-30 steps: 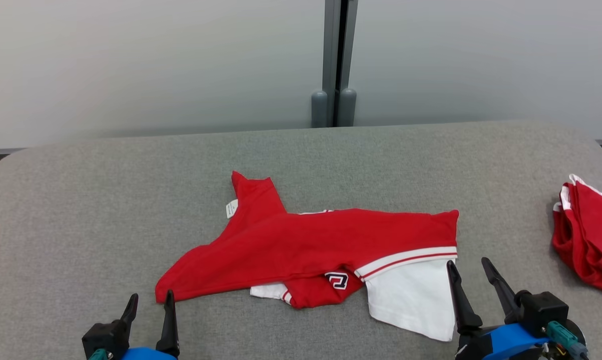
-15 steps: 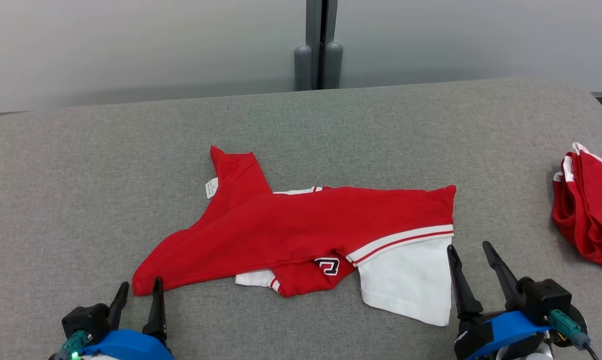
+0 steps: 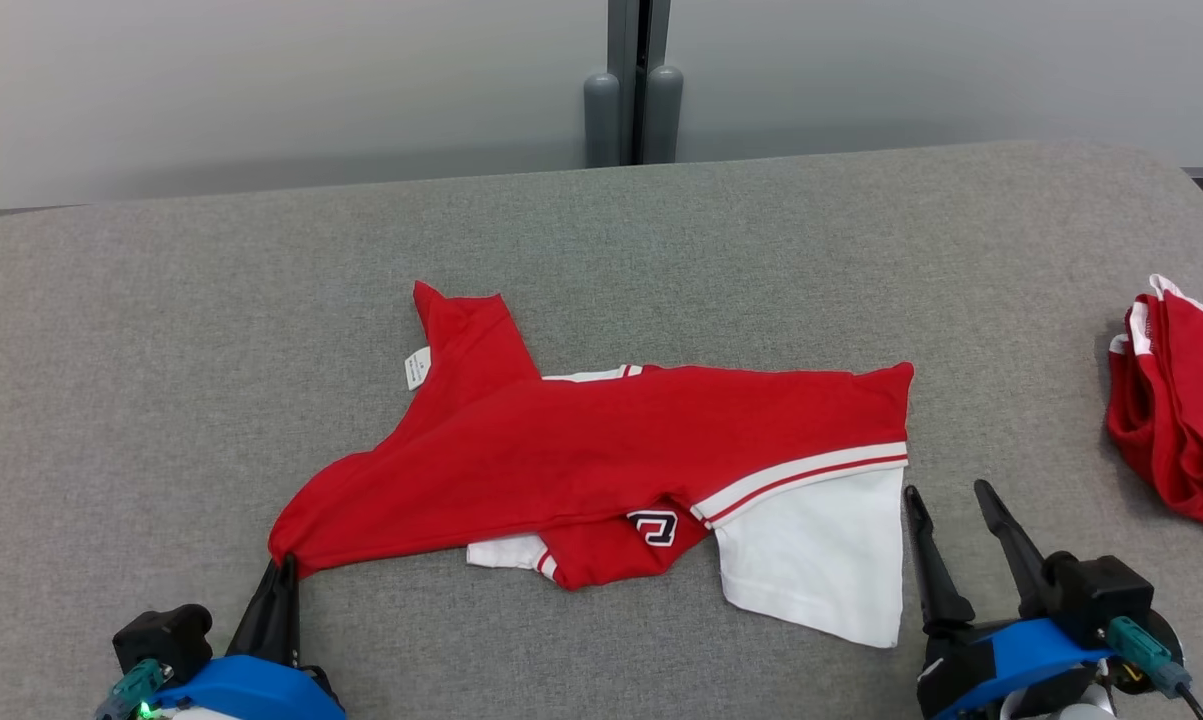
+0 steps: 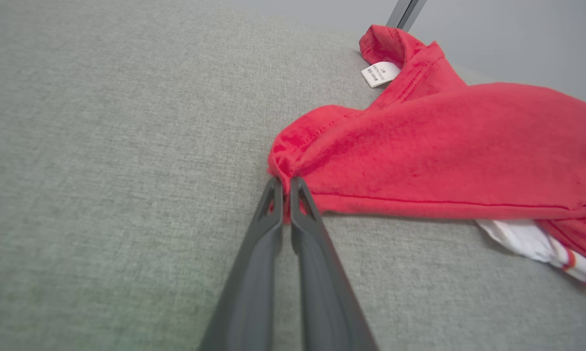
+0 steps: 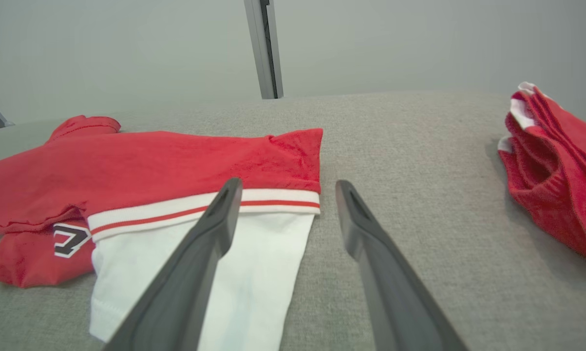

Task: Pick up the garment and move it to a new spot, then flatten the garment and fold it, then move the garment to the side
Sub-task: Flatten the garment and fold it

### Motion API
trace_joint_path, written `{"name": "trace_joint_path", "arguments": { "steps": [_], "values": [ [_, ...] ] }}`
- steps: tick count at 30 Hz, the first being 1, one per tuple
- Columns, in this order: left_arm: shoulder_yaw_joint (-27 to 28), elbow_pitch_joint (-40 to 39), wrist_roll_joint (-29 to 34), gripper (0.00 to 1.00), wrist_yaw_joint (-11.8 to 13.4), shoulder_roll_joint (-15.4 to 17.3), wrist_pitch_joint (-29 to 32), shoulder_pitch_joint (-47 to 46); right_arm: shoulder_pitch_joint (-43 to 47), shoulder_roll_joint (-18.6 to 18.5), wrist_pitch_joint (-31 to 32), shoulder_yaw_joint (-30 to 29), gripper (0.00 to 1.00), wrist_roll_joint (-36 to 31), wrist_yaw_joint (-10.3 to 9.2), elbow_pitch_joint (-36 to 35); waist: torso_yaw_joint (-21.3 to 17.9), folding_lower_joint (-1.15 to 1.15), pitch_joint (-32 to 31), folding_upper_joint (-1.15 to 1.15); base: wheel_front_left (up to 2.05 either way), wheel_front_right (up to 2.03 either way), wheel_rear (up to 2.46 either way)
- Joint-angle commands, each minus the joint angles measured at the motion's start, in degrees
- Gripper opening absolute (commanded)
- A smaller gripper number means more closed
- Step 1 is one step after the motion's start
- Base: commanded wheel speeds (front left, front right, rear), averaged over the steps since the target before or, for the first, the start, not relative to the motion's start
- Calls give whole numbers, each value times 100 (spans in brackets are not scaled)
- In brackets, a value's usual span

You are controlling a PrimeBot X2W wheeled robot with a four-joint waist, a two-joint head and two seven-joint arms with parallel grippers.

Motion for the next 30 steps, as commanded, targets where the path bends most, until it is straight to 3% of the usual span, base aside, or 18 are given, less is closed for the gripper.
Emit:
{"name": "trace_joint_path", "arguments": {
  "steps": [1, 8, 20, 21, 22, 23, 24, 30],
  "values": [
    [-14, -65, -31, 0, -10, 38, -25, -73, 35, -23, -18, -93, 100, -18, 2, 60, 3, 0, -2, -1, 0, 0, 0],
    [-84, -206, -44, 0, -10, 13, -25, 36, 236, -22, -19, -249, 100, -110, 3, 662, 43, 0, -46, -1, 0, 0, 0],
    [-225, -285, -72, 0, -10, 32, -25, 58, 263, -19, 4, 498, 100, -164, 3, 1566, 107, 0, -33, -1, 0, 0, 0],
    [-227, -286, -71, 0, -10, 28, -25, 63, 297, -16, 16, 536, 46, -173, 4, 1656, 107, 0, -42, -1, 0, 0, 0],
    [-226, -291, -70, 0, -10, 21, -25, 69, 325, -14, 21, 562, 37, -175, 4, 1744, 107, 0, -53, -1, 0, 0, 0],
    [-226, -291, -70, 0, -10, 21, -25, 69, 325, -14, 21, 562, 37, -175, 4, 1744, 107, 0, -53, -1, 0, 0, 0],
    [-221, -303, -64, 0, -10, 6, -25, 75, 371, -9, 36, 575, 0, -160, 4, 1870, 103, 0, -72, -1, 0, 0, 0],
    [-184, -411, -44, 0, -10, -33, -25, 89, 312, -15, 20, 493, 0, 0, 2, 1653, 79, 0, -151, -1, 0, 0, 0]
  ]
}}
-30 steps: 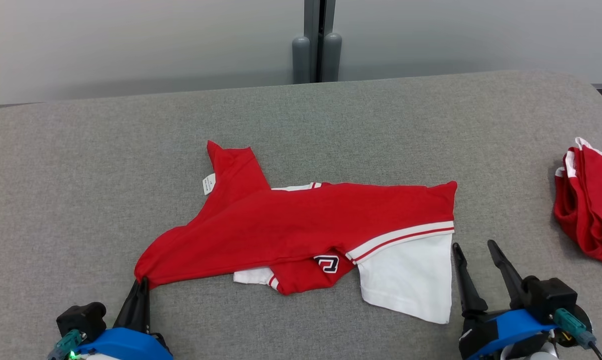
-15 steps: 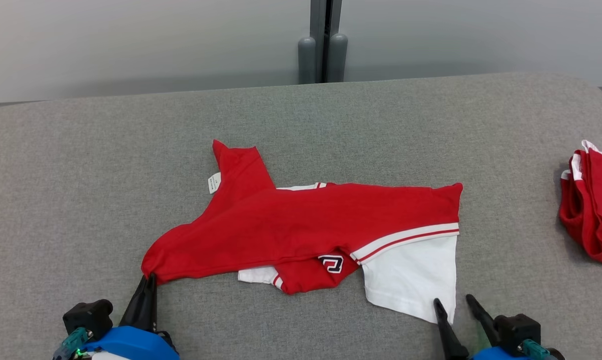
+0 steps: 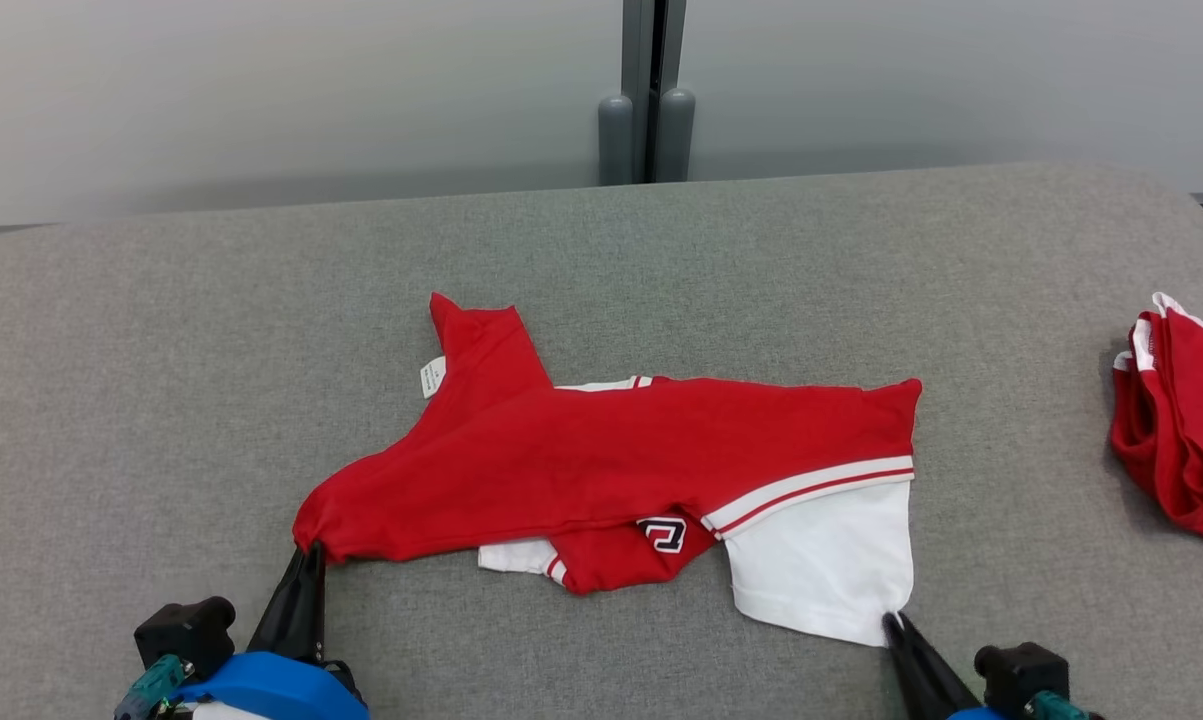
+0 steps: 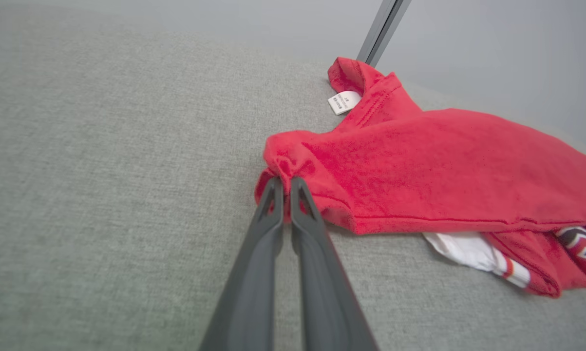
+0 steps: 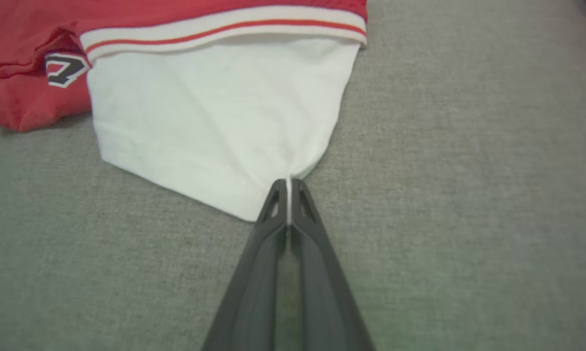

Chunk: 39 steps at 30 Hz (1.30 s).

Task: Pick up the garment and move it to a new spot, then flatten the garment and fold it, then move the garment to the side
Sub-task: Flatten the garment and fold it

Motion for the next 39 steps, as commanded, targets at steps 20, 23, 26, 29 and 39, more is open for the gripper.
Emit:
{"name": "trace_joint_path", "arguments": {
  "steps": [20, 23, 26, 29, 39],
  "values": [
    [-118, -1729, -29, 0, -11, 982, -20, -2223, -2519, -14, 32, -1061, 0, -130, 2, -3326, -51, 0, -793, 1, 0, 0, 0],
    [-115, -1729, -185, 0, -11, 1177, 79, -2790, -3130, -24, 32, -1071, 0, -325, 1, -3377, -29, 0, -697, 1, 0, 0, 0],
    [-138, -1716, -158, 0, -11, 1352, 204, -3253, -3739, -23, 33, -1039, 0, -563, 2, -3200, -5, 0, -425, 1, 0, 0, 0],
    [-193, -1610, -179, 0, -11, 1519, 269, -3716, -4448, -19, 56, -1037, 0, -902, 2, -2861, 11, 0, -10, 1, 0, 0, 0],
    [-224, -709, -71, 0, -9, 1792, -8, -5511, -6704, -25, 27, -1794, 0, -1950, -1, -1978, 107, 0, 1197, 1, 0, 0, 0]
  ]
}}
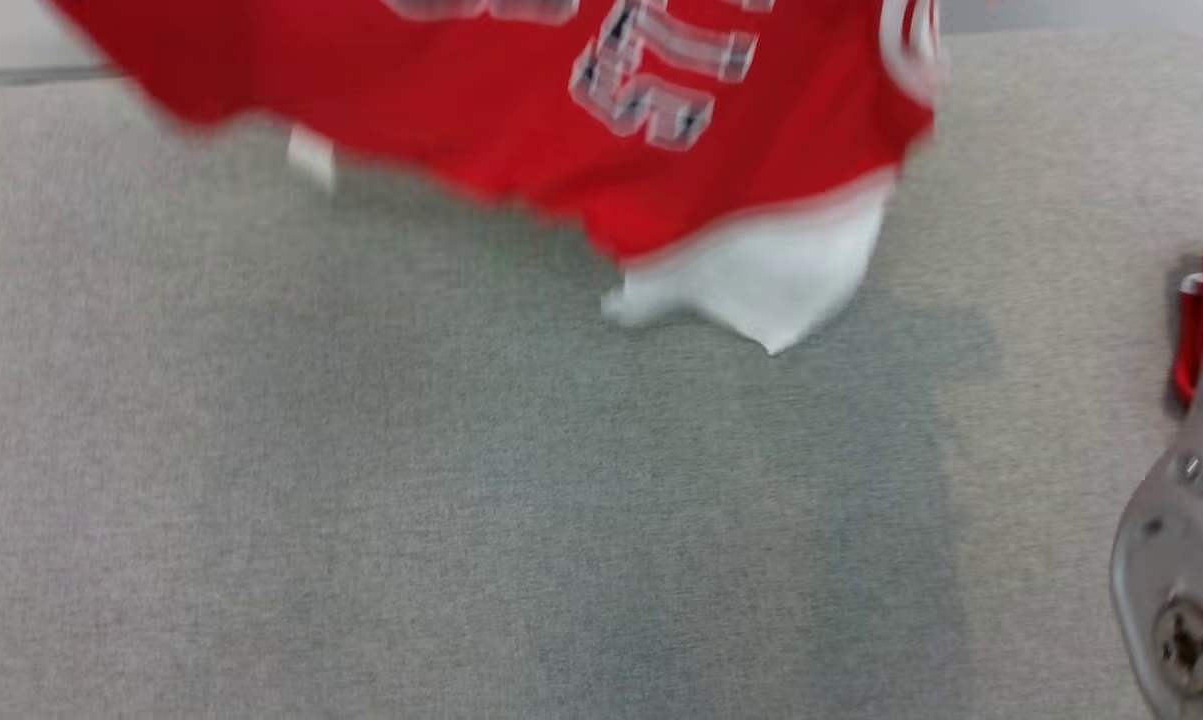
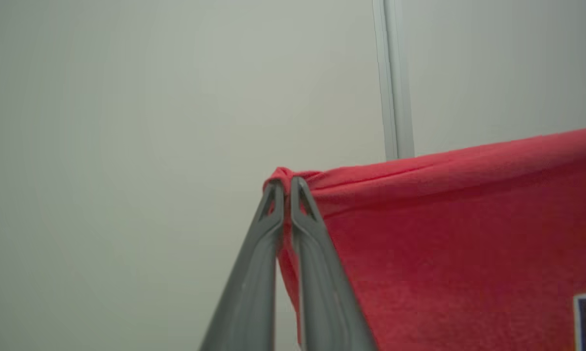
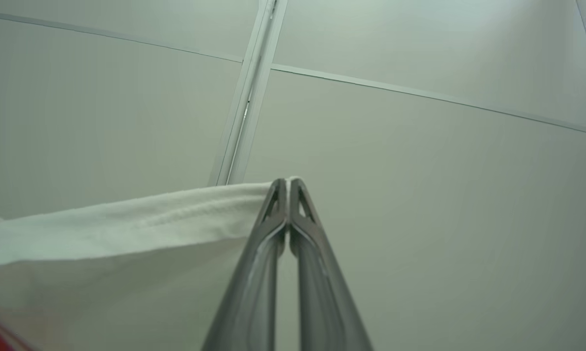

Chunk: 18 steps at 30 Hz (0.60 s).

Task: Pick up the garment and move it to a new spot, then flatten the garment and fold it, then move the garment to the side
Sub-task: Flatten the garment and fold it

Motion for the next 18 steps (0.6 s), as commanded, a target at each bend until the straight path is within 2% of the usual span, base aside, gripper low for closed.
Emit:
{"name": "trace_joint_path", "arguments": {
  "steps": [1, 5, 8, 13, 18],
  "values": [
    [113, 51, 63, 0, -7, -68, -41, -360, -439, -36, -32, -160, 0, -183, -3, -42, 199, -3, 257, -3, 0, 0, 0],
    [378, -35, 89, 0, -6, -228, -42, -567, -841, -31, -28, -304, 0, -210, -2, -183, 216, -3, 421, -3, 0, 0, 0],
    [476, -76, 33, 0, -5, -268, -40, -281, -664, -36, -29, -362, 0, -37, -3, -294, 187, -3, 558, -3, 0, 0, 0],
    [464, -6, -54, 0, 1, -423, -41, 798, 615, -45, -33, -270, 0, 666, -6, -619, 165, -3, 608, -3, 0, 0, 0],
    [546, 245, -135, 0, 4, -877, -42, 2534, 3007, -35, -35, 109, 0, 1643, -6, -1084, 107, -3, 382, -3, 0, 0, 0]
  ]
}}
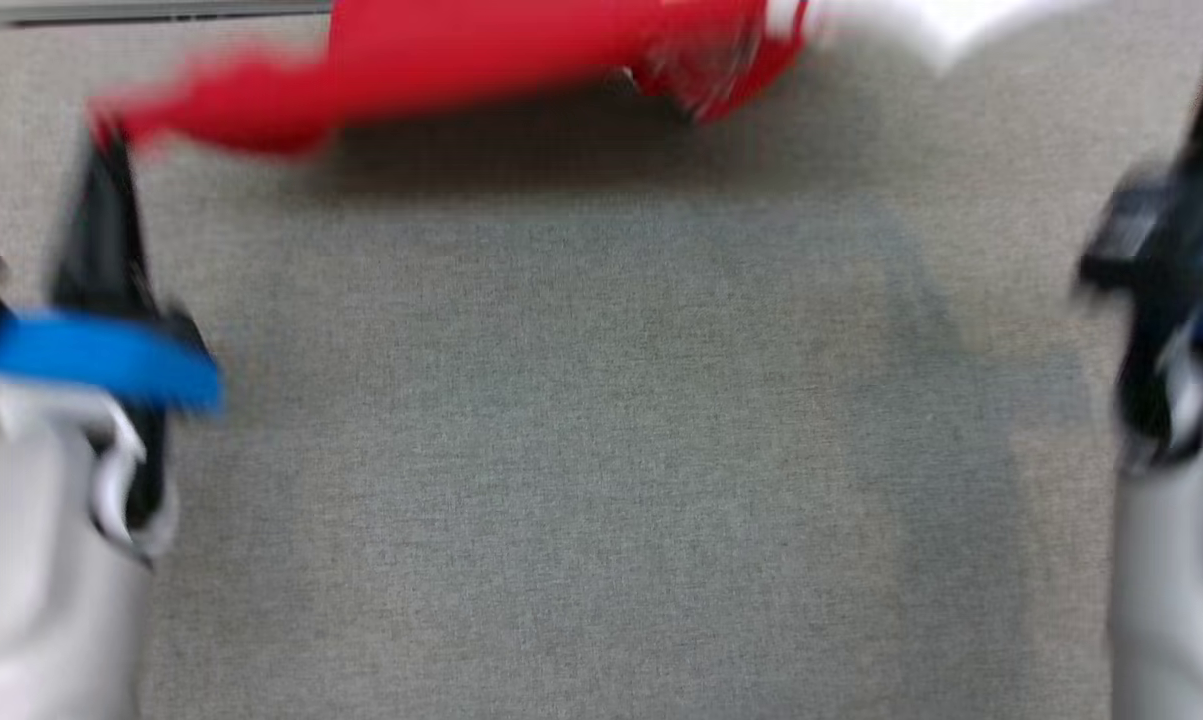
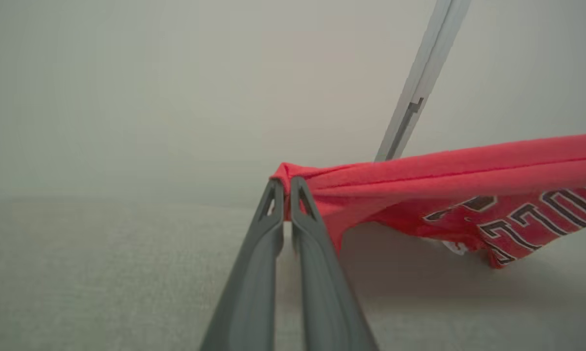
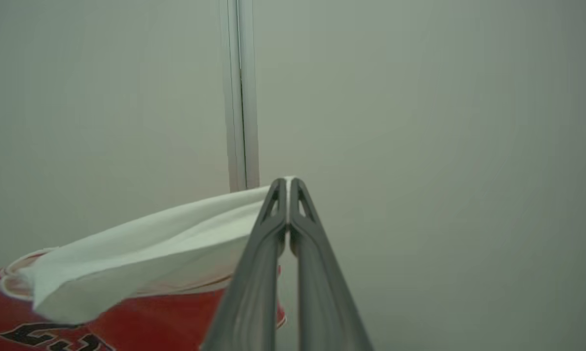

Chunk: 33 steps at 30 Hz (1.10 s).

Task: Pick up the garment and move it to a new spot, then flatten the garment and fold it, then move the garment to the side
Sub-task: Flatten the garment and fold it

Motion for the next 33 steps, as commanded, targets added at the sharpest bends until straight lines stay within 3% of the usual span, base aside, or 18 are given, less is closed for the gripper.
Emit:
{"name": "trace_joint_path", "arguments": {
  "steps": [1, 6, 12, 20, 33],
  "values": [
    [63, 144, -11, 0, 17, -152, -13, 631, 902, -36, -25, 179, 0, 261, -8, -157, -73, 0, -146, -2, 0, 0, 0],
    [14, 474, 58, 0, 17, -571, -15, 1965, 2891, -49, -26, 308, 0, 1049, -7, -108, -175, 0, -544, -2, 0, 0, 0],
    [155, 611, 310, 0, 16, -986, -14, 3050, 4316, -33, -26, 614, 0, 1231, -6, 298, -330, 0, -1216, -2, 0, 0, 0],
    [457, 678, 759, 0, 16, -1434, -14, 4005, 5286, -41, -26, 768, 0, 1127, -5, 759, -318, 0, -2064, -2, 0, 0, 0],
    [772, 96, 1203, 0, 16, -1671, -14, 4747, 5926, -42, -26, 509, 0, 1213, -6, 550, -50, 0, -2327, -2, 0, 0, 0]
  ]
}}
